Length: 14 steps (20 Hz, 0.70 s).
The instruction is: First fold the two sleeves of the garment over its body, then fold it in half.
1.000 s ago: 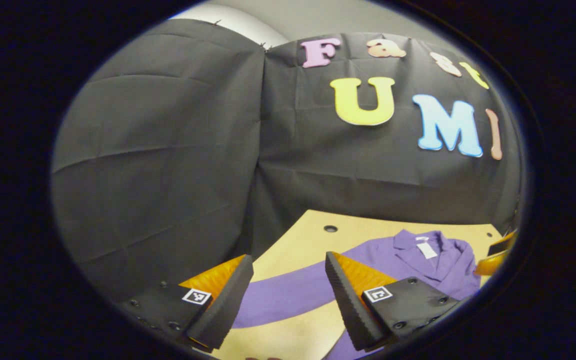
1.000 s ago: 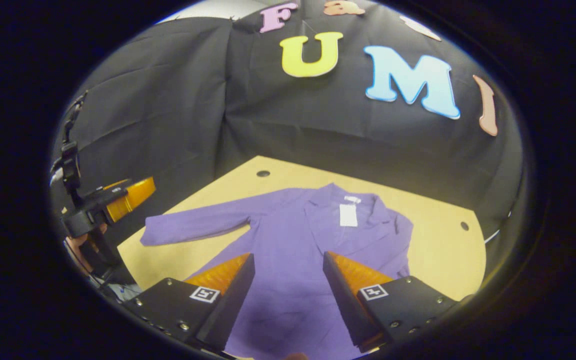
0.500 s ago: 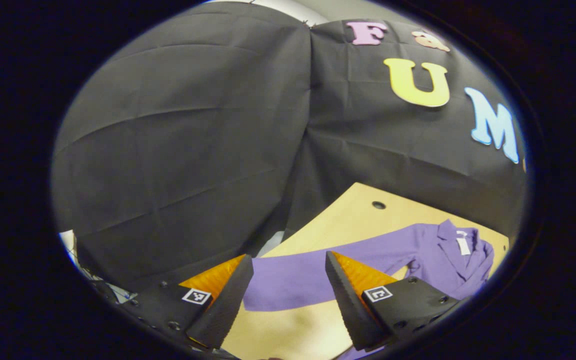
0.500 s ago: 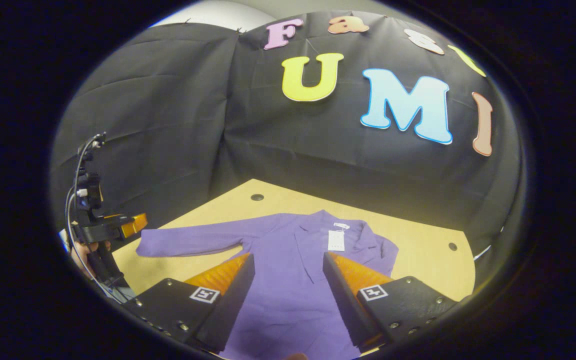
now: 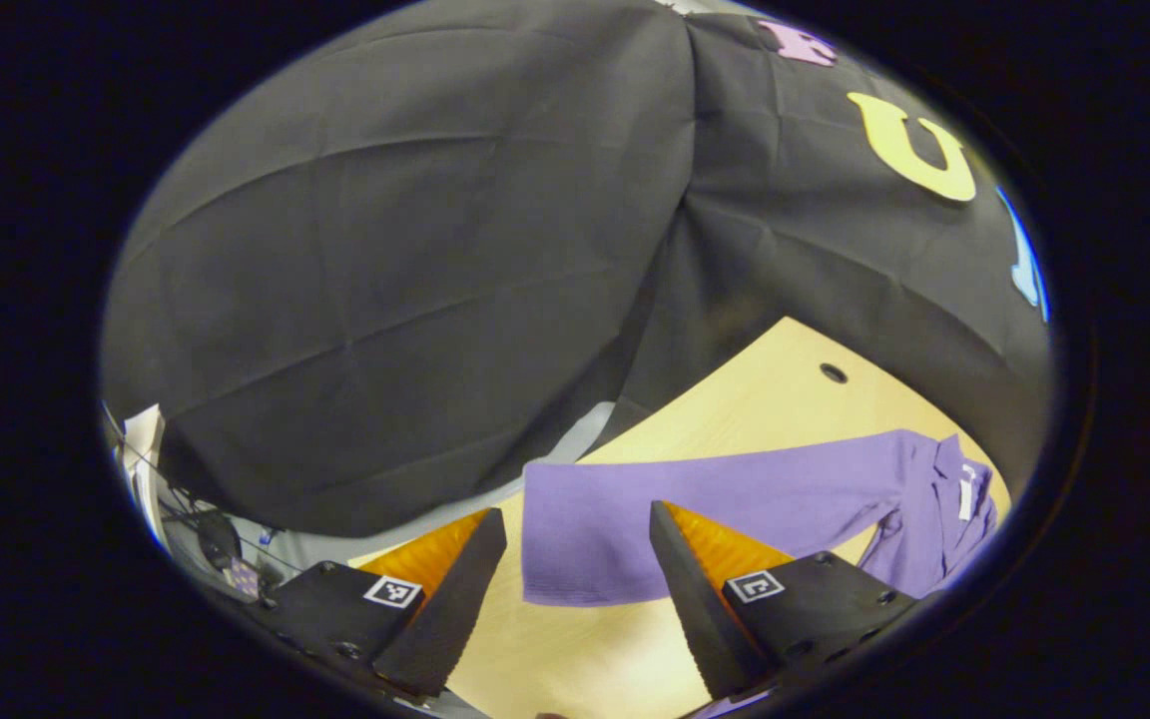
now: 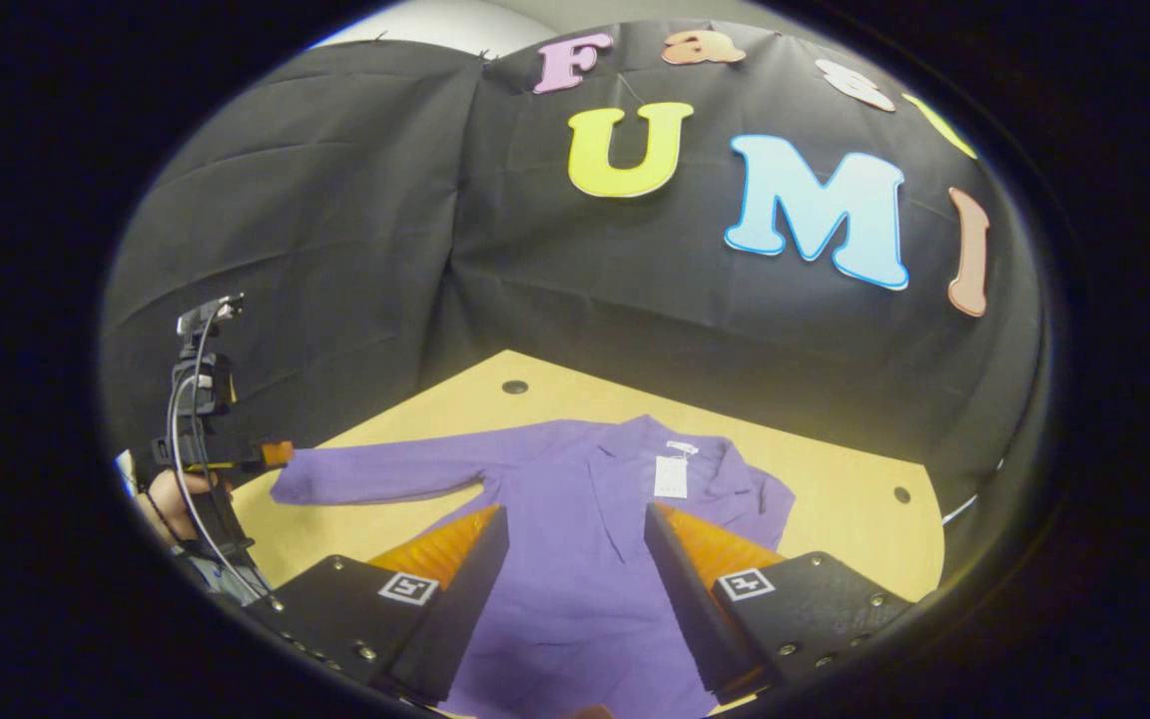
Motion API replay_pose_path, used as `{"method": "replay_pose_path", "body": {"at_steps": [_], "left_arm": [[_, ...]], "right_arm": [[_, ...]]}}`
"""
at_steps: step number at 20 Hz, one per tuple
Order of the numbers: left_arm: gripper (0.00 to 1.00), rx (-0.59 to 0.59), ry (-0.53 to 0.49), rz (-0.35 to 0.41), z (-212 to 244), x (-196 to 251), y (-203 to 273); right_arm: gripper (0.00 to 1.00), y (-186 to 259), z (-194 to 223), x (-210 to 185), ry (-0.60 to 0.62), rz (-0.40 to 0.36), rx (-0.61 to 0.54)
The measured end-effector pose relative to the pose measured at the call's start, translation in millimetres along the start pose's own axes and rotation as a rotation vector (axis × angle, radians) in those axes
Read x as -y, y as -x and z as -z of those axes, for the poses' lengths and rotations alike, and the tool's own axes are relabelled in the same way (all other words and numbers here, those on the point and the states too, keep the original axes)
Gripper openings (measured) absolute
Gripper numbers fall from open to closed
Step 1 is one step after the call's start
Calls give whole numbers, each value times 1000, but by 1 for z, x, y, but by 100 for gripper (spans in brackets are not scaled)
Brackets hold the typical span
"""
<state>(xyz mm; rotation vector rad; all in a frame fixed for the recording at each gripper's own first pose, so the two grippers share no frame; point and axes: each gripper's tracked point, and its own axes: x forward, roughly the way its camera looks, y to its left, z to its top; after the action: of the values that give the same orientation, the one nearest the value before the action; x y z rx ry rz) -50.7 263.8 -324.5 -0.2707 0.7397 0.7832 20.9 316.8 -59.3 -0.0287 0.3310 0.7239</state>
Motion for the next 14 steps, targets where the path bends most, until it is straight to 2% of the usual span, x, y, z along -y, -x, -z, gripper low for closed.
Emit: {"method": "replay_pose_path", "body": {"at_steps": [12, 13, 14], "left_arm": [[97, -223, 60, -18, 52, 0, -47], [96, -245, 62, -38, 59, -1, -46], [95, -224, 40, -39, 58, 1, -54]], "right_arm": [[86, 3, 16, 10, -29, 20, -60], [86, 2, 17, 11, -30, 20, -61], [86, 3, 17, 11, -30, 21, -63]]}}
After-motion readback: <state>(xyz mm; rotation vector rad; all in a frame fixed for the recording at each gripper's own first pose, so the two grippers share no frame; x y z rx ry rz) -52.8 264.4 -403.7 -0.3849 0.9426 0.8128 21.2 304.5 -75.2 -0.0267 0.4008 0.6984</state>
